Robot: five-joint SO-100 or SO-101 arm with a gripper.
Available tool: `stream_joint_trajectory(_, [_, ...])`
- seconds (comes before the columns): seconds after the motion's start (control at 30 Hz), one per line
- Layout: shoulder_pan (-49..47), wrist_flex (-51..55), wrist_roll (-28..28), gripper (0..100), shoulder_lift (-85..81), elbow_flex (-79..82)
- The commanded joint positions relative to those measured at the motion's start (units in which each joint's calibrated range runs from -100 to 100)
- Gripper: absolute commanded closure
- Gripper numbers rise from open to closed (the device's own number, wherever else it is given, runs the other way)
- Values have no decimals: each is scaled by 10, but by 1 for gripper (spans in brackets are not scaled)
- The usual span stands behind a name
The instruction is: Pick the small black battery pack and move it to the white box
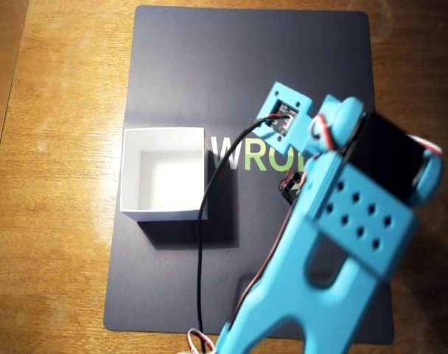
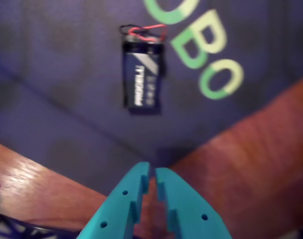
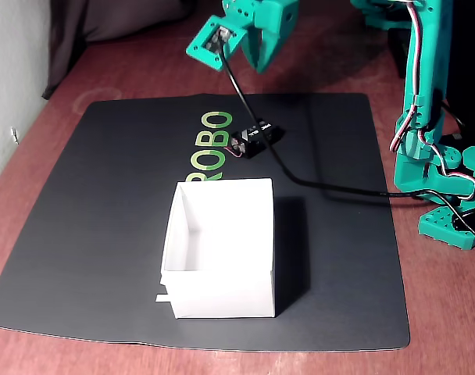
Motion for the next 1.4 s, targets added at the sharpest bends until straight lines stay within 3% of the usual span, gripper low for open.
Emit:
stream_joint_trajectory(0.0, [12, 0, 1, 99, 42, -35])
stream_joint_trajectory(0.33, [18, -32, 22, 98, 80, -25])
stream_joint_trajectory(0.5, [19, -34, 5, 80, 85, -22])
stream_joint_trajectory(0.6, [24, -36, -25, 75, 91, -21])
stream_joint_trajectory(0.8, [25, -36, -62, 75, 134, -21])
stream_joint_trajectory(1.37, [-32, -65, -38, 75, 219, -22])
